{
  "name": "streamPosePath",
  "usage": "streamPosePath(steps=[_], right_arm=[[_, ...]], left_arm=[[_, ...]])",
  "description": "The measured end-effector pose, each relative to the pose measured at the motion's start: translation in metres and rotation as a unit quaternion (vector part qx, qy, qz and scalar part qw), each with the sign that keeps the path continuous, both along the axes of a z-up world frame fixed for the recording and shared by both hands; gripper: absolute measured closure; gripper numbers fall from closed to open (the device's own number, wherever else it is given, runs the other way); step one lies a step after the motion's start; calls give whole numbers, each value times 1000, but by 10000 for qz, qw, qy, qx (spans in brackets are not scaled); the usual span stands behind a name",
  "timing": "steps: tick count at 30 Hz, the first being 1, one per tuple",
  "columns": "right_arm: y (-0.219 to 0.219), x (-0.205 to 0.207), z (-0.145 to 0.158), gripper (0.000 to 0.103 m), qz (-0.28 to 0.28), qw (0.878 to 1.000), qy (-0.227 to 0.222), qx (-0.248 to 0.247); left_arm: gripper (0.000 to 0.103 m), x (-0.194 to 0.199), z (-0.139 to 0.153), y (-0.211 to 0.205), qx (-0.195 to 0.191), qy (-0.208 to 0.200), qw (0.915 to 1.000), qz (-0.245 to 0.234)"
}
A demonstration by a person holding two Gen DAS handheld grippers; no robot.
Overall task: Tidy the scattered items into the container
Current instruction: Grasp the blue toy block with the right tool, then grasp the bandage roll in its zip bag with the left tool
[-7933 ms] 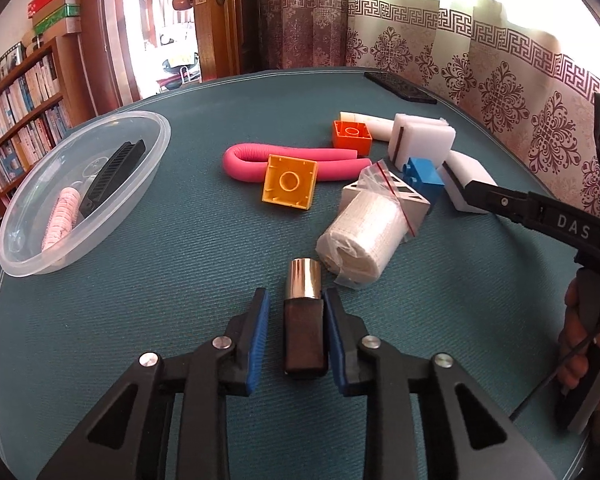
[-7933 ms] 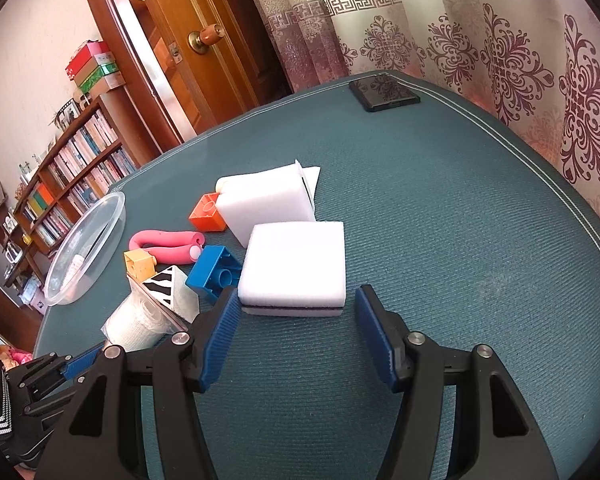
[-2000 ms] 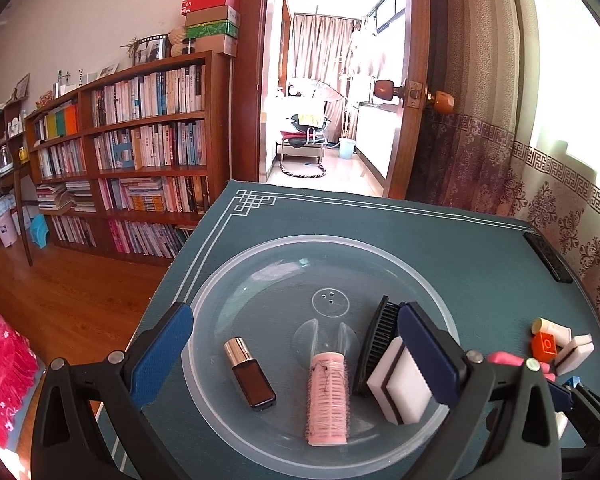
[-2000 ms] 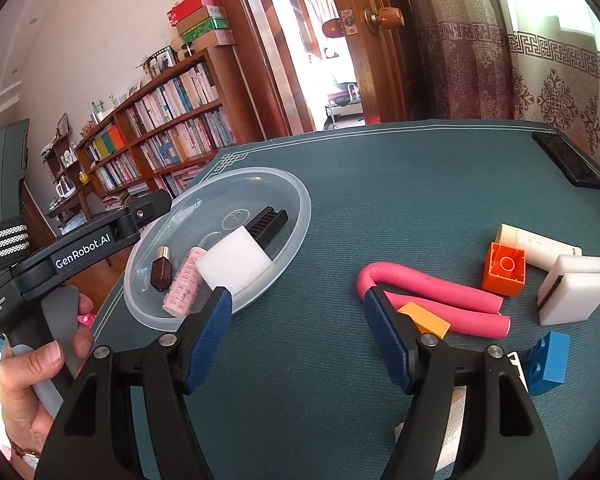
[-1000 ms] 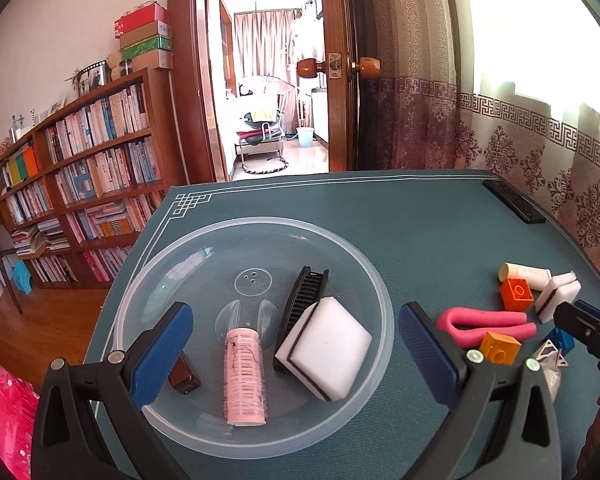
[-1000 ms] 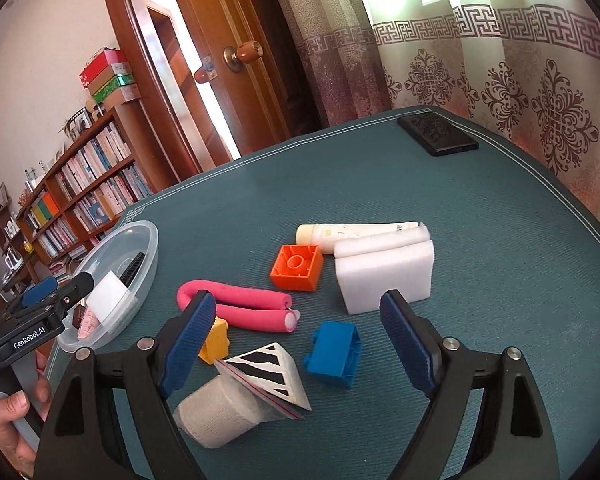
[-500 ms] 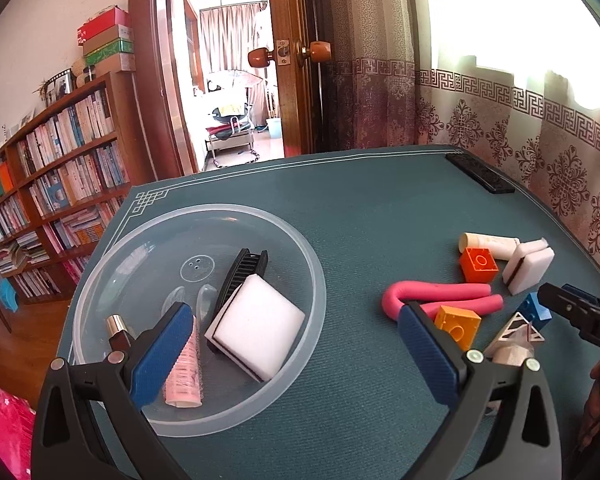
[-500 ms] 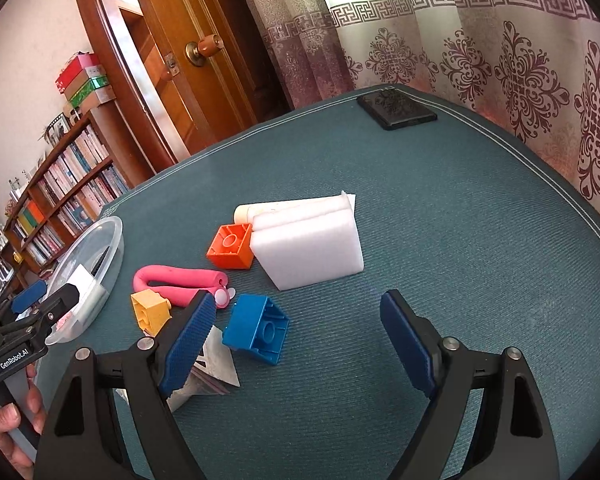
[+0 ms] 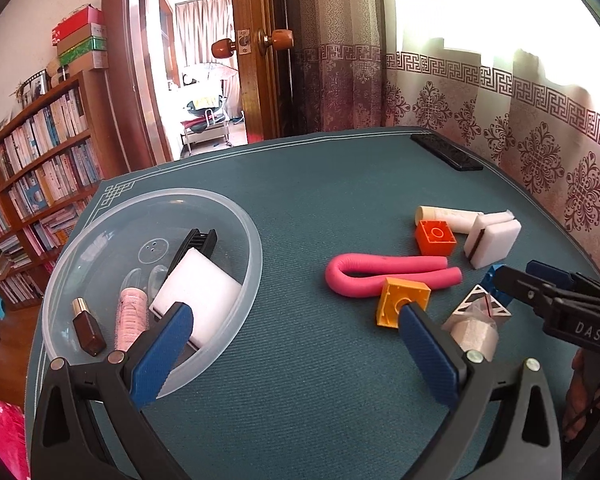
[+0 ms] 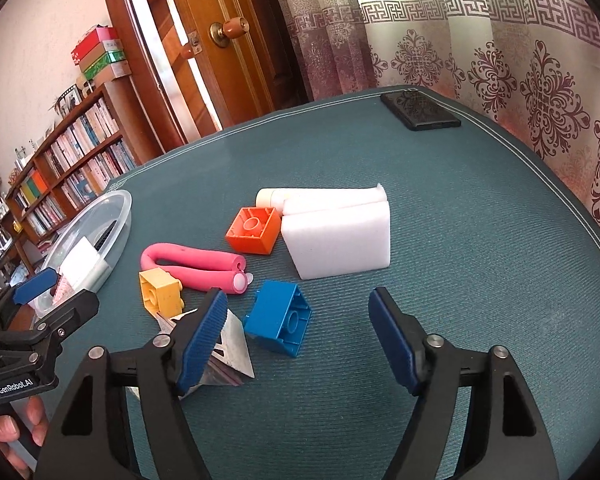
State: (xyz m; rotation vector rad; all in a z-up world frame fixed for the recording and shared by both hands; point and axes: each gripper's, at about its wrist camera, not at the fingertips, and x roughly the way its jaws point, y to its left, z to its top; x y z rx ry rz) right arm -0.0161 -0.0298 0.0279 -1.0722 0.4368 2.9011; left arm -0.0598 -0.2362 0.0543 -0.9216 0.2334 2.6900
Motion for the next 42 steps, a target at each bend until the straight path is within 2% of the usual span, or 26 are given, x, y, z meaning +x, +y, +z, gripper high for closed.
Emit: streamPosePath(steps=[2,6,8,10,14,21,26,31,37,39,42], right_arm=[[0,-2,-2,35,-23,9999,-95,24],[-1,-7,-9,58,-7,9995,-324,57],[-3,-7,-9,61,-5,9994,-336,113],[-4,-8,-10,71,35,9993,-351,133],[-1,-6,-10,78,11,9994,-348,89],[10,1,-9,78,-148,9993,-324,65],[23,7,-9,78,-226,9992,-331,23],[29,10,-10,78,-237,9992,-307,-74],[30,8,-10,78,-232,9992,-299,-110],[29,8,-10,78,-231,9992,-294,-122],[29,8,-10,78,-232,9992,-294,-113]], left_arm=[[0,2,-1,2,-15,-1,10000,-38],[0,6,-2,6,-59,-14,9999,-120],[0,7,-3,8,-78,-31,9998,-152],[0,8,-4,9,-87,-44,9998,-191],[0,10,-4,14,-83,-57,9996,-271],[0,19,-6,25,6,-88,9985,-539],[0,22,-10,36,168,-253,9960,-844],[1,24,-17,52,52,-364,9937,-1063],[14,23,-36,69,-71,-649,9884,-1371],[24,21,-42,72,-61,-797,9865,-1430],[31,20,-47,75,-83,-904,9850,-1471]])
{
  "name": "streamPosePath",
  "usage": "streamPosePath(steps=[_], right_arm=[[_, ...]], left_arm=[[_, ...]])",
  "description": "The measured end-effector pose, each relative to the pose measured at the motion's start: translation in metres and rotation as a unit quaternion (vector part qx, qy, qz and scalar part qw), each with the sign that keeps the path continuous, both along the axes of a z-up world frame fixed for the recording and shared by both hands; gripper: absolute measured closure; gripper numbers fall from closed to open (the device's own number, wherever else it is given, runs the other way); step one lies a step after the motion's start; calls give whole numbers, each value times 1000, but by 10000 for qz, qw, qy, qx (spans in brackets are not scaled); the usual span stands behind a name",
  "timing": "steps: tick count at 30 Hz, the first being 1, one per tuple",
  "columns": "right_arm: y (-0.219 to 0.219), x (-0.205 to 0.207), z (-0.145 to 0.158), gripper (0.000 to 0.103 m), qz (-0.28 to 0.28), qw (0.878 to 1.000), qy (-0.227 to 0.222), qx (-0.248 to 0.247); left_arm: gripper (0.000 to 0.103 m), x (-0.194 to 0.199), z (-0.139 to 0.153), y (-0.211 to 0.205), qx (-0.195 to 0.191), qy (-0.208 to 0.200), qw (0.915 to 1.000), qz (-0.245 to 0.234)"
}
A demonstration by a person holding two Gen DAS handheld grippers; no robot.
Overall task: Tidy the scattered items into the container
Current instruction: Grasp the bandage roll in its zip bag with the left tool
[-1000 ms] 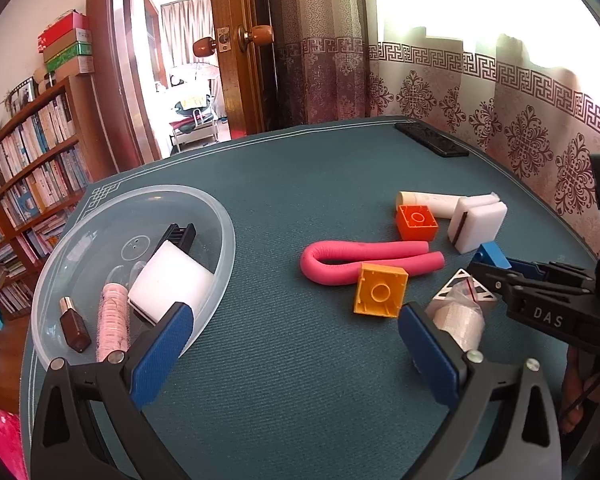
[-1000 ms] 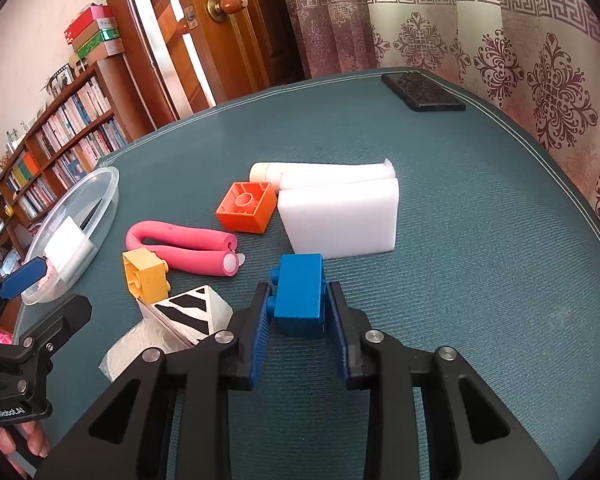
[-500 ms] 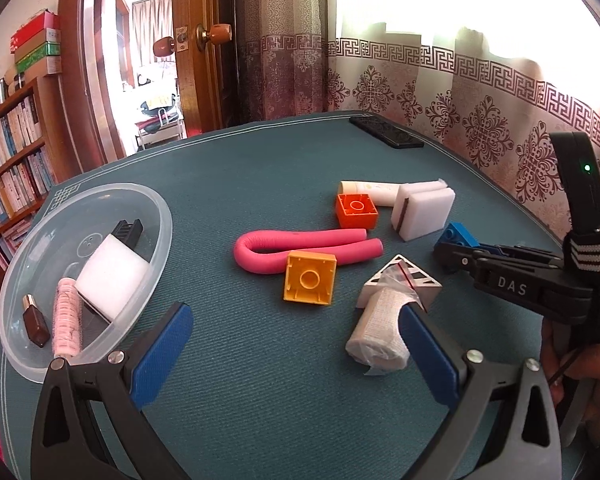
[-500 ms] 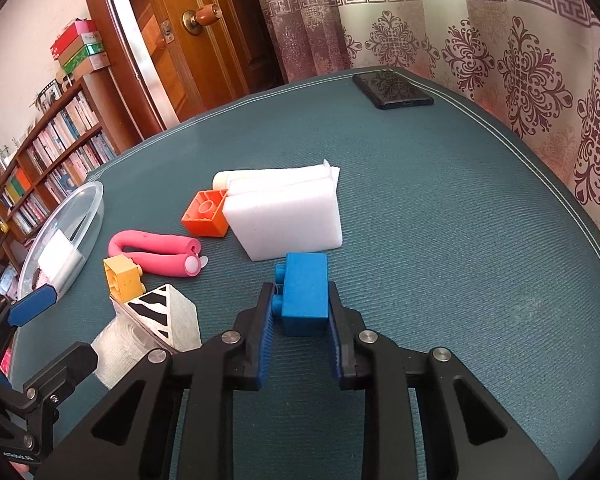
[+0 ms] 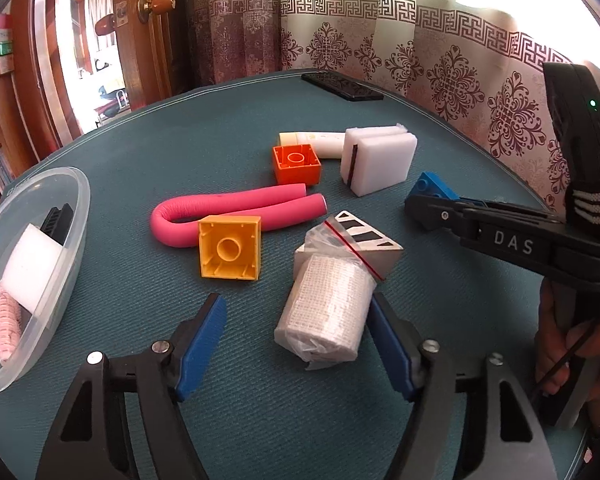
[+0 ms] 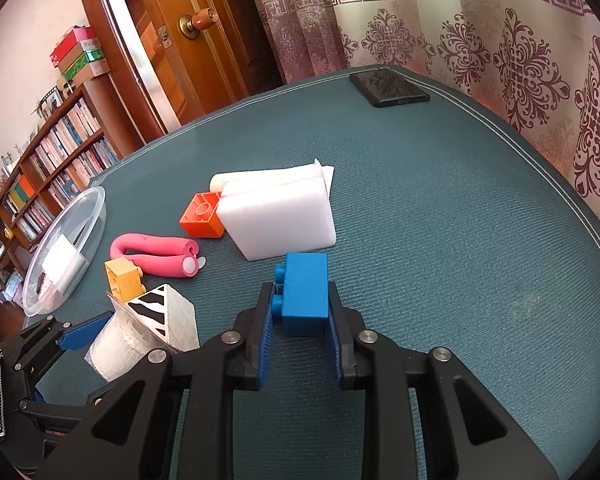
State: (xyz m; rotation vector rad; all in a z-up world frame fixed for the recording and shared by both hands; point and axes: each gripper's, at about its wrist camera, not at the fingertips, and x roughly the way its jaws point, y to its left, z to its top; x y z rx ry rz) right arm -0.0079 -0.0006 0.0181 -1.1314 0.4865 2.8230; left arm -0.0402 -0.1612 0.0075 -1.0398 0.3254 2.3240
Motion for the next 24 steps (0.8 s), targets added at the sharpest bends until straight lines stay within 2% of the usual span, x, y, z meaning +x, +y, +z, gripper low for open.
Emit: streamPosePath(steps=[4,9,17,24], right_arm=[[0,0,0,78,-1,10000,0,7],[0,0,0,78,1,10000,3,-3],[1,2,1,78,18,9999,91,-83],[-1,5,5,78,62,9995,276,-108]], left_arm=[[38,2,1,-1,-16,16,10000,19],[60,1,3,-5,63,12,10000,68],[60,1,6,-13,184,13,9996,224],[61,2,17,-23,271,213,9986,404]])
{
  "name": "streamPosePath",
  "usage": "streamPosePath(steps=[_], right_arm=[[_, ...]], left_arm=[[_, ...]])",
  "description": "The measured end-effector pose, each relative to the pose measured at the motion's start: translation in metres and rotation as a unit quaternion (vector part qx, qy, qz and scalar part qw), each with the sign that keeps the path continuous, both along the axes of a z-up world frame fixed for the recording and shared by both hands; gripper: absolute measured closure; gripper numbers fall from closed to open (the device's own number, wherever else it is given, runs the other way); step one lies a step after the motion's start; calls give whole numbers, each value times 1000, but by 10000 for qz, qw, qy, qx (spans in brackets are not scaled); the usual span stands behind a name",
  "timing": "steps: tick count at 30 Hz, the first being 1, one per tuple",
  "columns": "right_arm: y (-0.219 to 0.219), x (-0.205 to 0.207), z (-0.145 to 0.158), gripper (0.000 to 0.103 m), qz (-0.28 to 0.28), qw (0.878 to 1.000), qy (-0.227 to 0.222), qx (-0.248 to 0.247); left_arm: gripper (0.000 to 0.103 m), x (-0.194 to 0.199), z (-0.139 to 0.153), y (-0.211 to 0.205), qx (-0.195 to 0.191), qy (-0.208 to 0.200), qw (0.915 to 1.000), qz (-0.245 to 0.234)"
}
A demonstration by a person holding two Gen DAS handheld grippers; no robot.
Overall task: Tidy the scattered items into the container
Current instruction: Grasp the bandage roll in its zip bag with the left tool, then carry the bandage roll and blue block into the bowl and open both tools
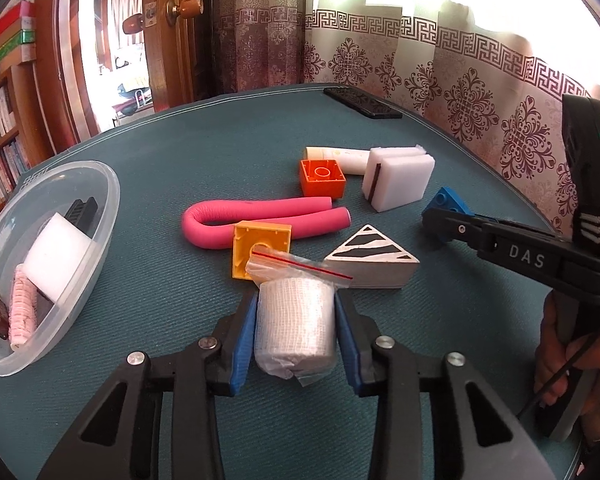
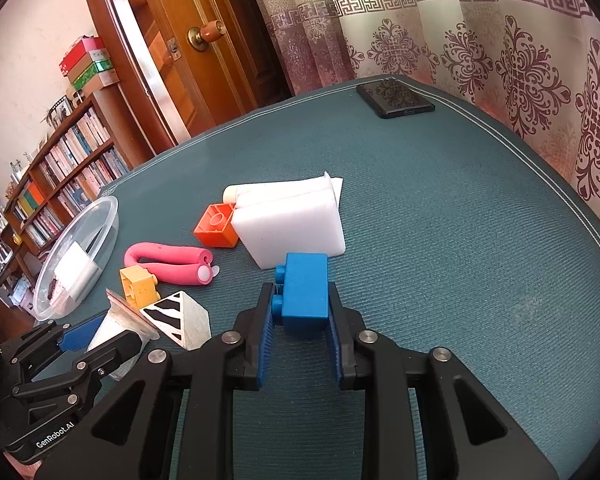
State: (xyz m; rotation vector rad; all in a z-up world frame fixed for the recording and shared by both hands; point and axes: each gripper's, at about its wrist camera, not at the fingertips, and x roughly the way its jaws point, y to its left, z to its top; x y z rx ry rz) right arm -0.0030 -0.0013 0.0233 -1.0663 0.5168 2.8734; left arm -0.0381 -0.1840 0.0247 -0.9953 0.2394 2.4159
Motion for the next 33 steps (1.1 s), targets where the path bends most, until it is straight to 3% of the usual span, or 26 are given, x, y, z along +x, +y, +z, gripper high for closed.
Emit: streamPosePath(steps=[17,33], right_arm=[[-1,3,4,78,-34,9999,149,22],[-37,-4,38,78,419,9978,461,207]], left_arm=[[63,3,15,-10,182,162,9997,51],[63,-11,52,-68,621,572,9927,863]])
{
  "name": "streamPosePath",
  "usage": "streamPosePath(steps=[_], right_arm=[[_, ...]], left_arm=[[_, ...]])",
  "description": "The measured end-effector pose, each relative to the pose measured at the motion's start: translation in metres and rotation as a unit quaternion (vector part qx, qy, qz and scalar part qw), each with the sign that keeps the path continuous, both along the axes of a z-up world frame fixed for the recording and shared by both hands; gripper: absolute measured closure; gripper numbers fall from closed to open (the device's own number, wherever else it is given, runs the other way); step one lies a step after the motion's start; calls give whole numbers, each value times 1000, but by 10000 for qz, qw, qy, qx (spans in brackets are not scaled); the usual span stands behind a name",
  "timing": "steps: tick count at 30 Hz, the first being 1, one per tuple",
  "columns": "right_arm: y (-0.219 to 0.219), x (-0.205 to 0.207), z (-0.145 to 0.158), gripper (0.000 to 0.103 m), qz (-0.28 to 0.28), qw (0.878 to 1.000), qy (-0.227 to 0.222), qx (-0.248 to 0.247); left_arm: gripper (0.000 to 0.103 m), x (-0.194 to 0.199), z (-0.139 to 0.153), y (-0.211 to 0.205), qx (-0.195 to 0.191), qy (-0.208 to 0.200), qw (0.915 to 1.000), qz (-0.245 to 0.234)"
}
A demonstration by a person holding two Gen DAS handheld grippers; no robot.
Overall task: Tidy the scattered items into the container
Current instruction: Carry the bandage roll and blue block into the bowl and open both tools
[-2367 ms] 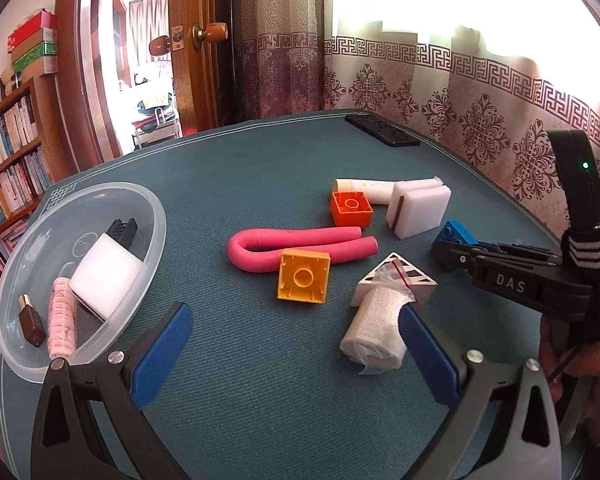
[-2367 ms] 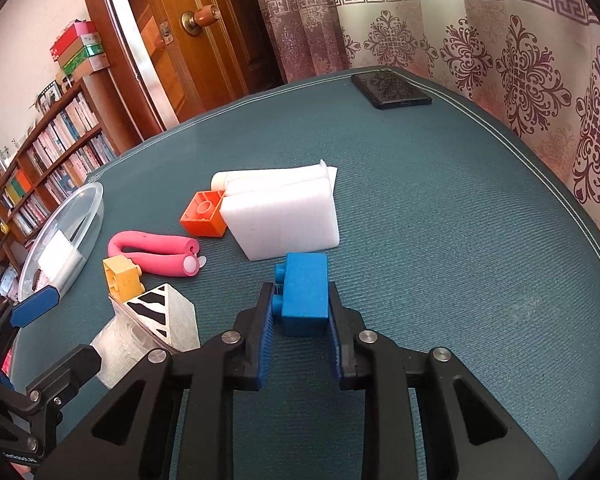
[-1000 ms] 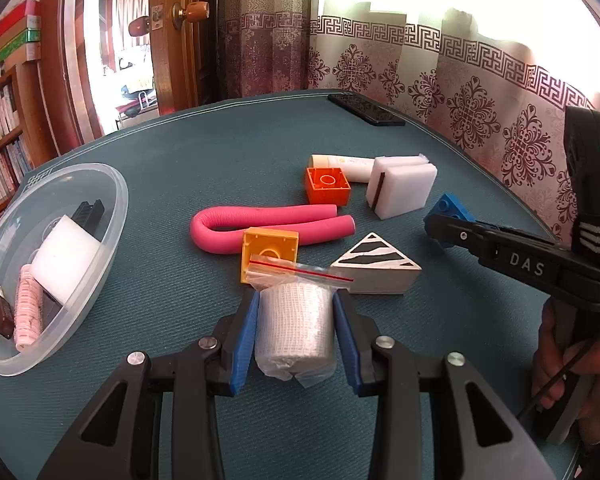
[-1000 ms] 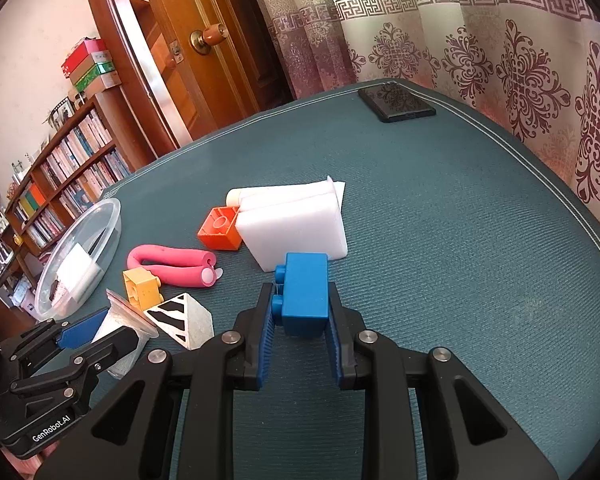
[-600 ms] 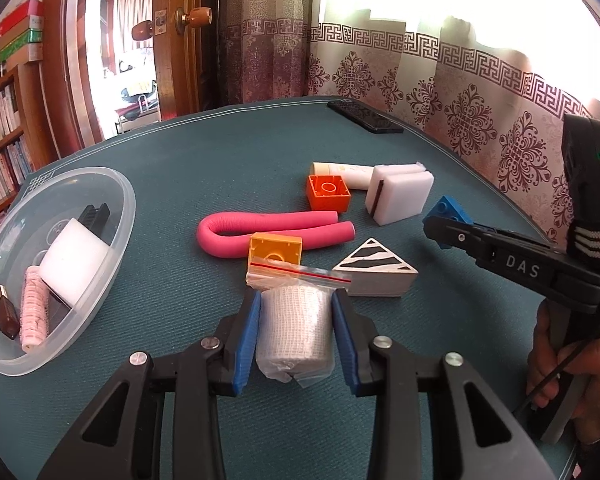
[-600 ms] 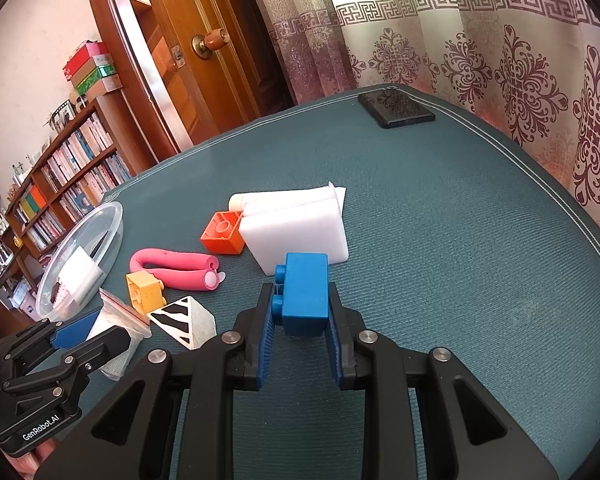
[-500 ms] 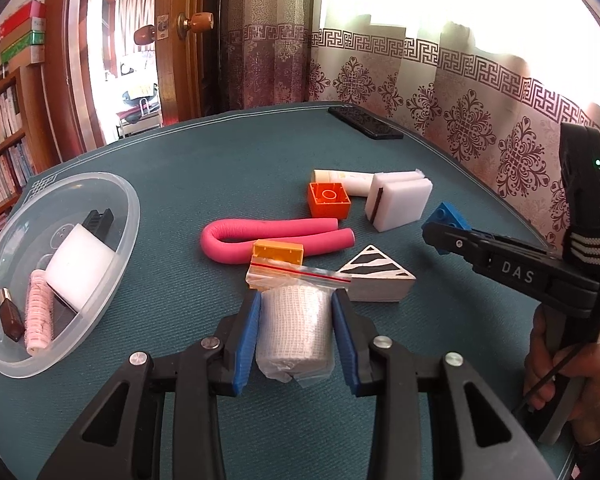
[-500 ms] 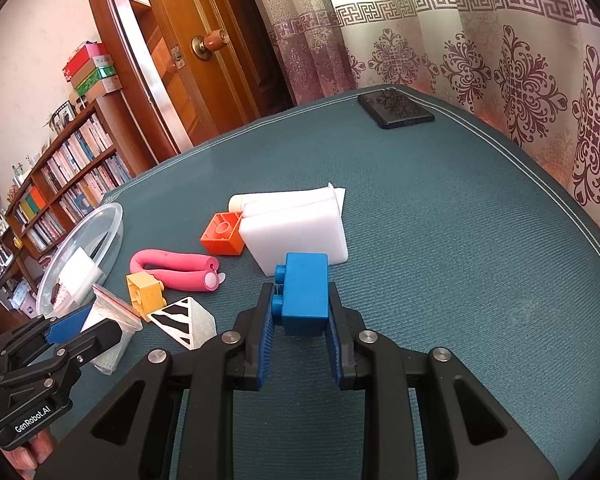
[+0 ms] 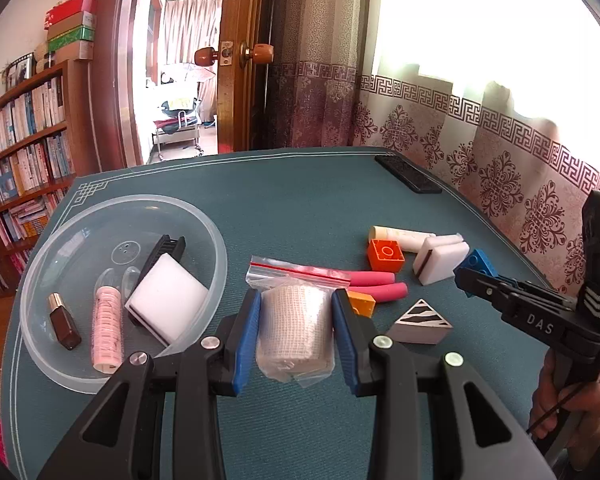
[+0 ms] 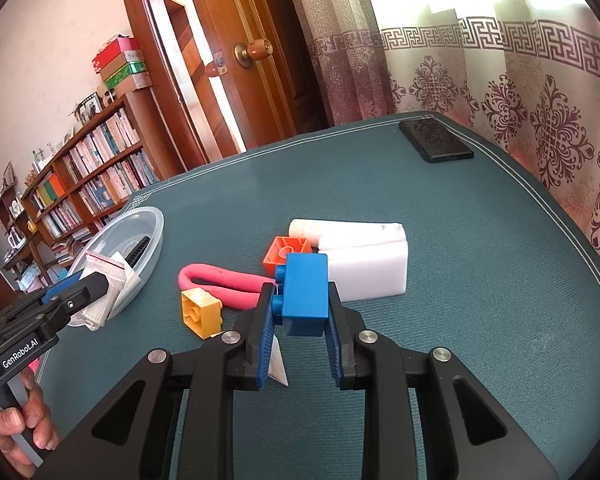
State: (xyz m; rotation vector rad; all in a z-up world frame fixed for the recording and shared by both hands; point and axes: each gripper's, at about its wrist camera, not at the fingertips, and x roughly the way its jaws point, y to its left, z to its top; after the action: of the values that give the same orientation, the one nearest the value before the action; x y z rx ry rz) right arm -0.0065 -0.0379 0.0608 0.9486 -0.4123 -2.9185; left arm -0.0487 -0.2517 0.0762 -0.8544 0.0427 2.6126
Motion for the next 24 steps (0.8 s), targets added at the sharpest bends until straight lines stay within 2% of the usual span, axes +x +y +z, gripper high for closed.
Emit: streamPosePath(steps=[8,20,24], right_arm=[[-30,-13,22,78,341,9991,223,124],[-87,-43,57,78,877,9938,637,235],[-108,-56,62,78,1037,9919,692,246]], left_arm=[[63,-10,13,-39,231,108,9983,515],[63,-33,38,-72,67,363,9938,1048],[63,-45,45,-86,253,384,9915,1214]])
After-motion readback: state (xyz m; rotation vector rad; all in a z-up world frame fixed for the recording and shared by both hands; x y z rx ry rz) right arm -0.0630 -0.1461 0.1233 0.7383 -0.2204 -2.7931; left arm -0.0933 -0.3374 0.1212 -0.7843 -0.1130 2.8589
